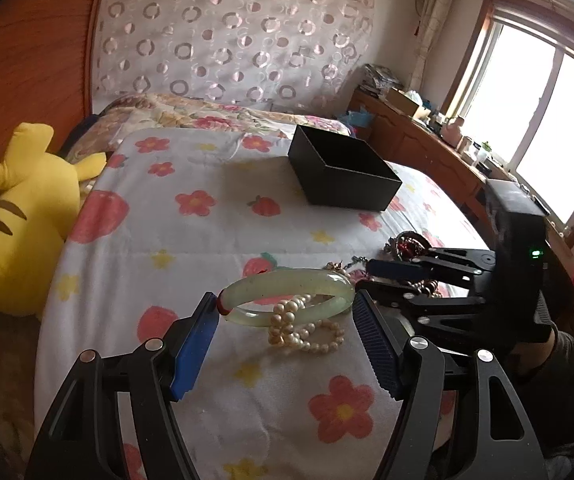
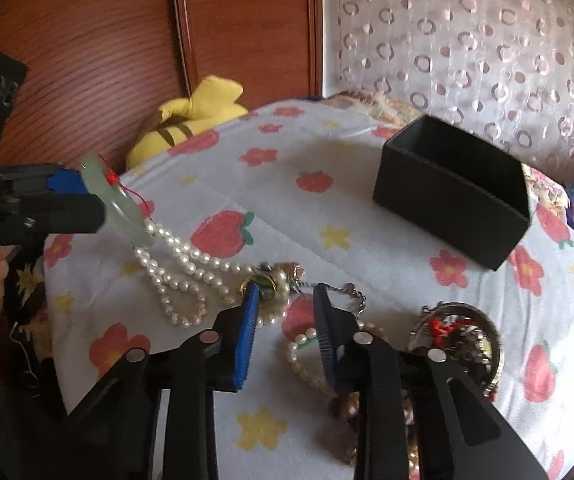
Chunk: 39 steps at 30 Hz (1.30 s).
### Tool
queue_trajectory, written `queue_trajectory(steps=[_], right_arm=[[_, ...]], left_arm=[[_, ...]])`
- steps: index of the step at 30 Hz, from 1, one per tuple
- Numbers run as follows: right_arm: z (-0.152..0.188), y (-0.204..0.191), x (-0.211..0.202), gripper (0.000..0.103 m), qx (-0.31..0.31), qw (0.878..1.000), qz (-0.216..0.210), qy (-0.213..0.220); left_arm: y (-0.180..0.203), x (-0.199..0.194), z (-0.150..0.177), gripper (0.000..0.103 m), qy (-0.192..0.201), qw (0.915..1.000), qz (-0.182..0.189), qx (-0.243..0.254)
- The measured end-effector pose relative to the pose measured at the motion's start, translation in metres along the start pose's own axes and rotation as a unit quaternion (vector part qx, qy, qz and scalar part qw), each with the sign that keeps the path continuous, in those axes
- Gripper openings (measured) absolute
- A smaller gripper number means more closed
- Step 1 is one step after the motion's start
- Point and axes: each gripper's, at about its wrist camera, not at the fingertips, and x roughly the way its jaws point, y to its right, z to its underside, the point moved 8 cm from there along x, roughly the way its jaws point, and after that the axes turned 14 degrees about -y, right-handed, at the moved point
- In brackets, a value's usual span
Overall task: Organize jewelry
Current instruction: 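Grasp the pearl necklace with the right gripper while the left gripper holds the bangle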
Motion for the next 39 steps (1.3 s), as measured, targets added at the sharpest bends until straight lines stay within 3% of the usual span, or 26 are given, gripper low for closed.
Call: queue_trajectory(steps=[8,16,22,26,27,29,39], right_arm=[[-0.001,-0.006,0.006,0.0,-0.024,1.0,-0.001,-0.012],[-0.012,0.017,-0.05,0.0,0.0,0.998,0.016,0.06],[-0.007,0.0,-0.03,0.001,-0.025,0.999,-0.01,0.025],[0.005,-0.017,-0.011,0.015,-0.031,0.999,-0.026,0.003],[0.007,-0.019,-0.007,0.024,-0.028,0.999,-0.023,-0.004],[0.006,-0.018,-0.002,0.033,-0.024,1.0,-0.012,-0.007],[-0.003,-0.016,0.014,0.037,-0.014,0.999,0.003,-0.041]], left_arm=[[0.0,0.001,0.002,0.066,0.0,1.0,0.0,0.0],[0.002,0.0,0.004,0.066,0.002,1.0,-0.001,0.002],[0.01,-0.001,0.003,0.066,0.006,0.9999,0.001,0.011],[0.01,-0.003,0.009,0.066,0.002,0.9999,-0.006,0.013],[0.01,-0.004,0.009,0.066,0.002,0.9999,-0.005,0.012],[0.009,-0.008,0.011,0.066,0.004,0.9999,-0.003,0.012],[0.019,-0.011,0.018,0.066,0.007,0.9997,0.0,0.025]])
